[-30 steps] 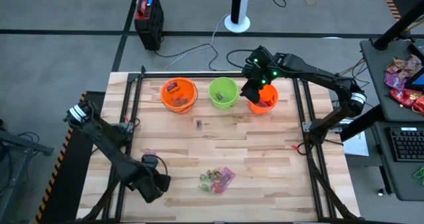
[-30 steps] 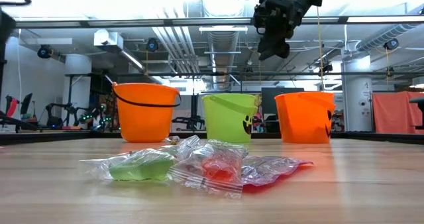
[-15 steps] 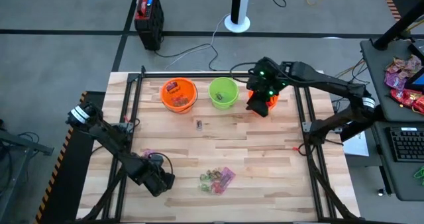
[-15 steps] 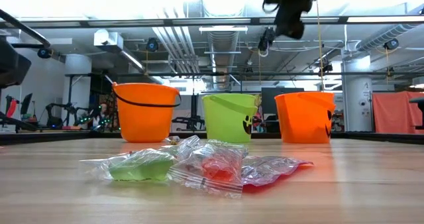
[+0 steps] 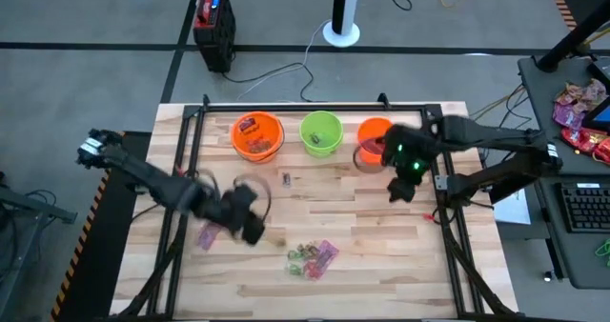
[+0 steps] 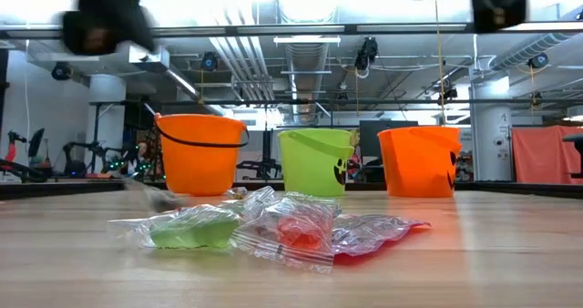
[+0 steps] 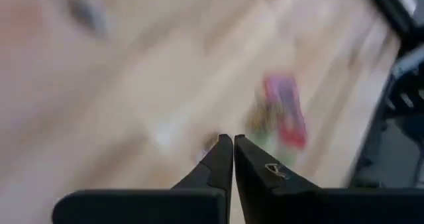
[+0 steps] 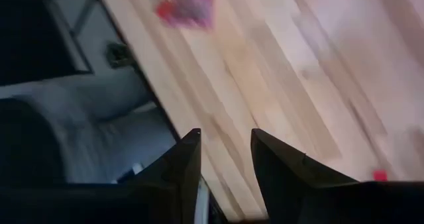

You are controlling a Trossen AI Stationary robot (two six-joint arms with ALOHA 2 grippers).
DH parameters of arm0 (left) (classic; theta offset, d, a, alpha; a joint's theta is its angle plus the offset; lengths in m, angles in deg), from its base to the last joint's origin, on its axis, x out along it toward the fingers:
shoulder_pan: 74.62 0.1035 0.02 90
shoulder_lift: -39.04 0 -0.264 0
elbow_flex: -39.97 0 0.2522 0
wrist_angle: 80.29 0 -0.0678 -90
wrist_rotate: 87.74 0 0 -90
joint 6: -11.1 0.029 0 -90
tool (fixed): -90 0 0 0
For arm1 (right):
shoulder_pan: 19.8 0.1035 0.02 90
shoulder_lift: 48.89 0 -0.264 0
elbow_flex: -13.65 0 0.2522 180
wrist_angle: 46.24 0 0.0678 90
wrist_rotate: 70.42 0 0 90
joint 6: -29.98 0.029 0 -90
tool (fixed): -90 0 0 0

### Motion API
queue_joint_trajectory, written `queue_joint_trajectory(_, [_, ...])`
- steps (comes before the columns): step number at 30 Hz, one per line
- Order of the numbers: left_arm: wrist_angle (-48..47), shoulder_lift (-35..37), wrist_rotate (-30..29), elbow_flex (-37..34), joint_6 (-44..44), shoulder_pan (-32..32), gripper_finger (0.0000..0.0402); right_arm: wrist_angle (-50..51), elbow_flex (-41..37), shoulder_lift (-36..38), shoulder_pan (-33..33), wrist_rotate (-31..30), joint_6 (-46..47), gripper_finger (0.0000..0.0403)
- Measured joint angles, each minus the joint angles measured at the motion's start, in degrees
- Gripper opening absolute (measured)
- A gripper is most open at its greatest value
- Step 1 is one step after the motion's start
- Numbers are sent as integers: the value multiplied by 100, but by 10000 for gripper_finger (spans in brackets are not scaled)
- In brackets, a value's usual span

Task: Sort candy by brand, put in halloween buckets
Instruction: Put the black candy into the green bucket

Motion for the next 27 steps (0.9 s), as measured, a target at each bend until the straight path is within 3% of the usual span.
queue_joint_trajectory(3, [-20,139,88,240,1327,868,2,-74,-440,5,362,-306,438,113])
queue_joint_trajectory(9, [-40,53,1318,688,3360,1998,1,-1301,-1237,6,930,-627,1119,97])
queue_joint_trajectory(14, [-100,-254,1807,767,4624,2211,1,-3845,-1818,-148,1187,-1675,-60,96])
queue_joint_trajectory(21, [116,-176,1778,901,4783,2423,0,-6483,-1723,-1621,1142,-2423,-1989,121])
queue_joint_trajectory(27, [-653,132,1340,1728,4866,2427,0,-6834,-744,-3185,1166,-2395,-2737,167])
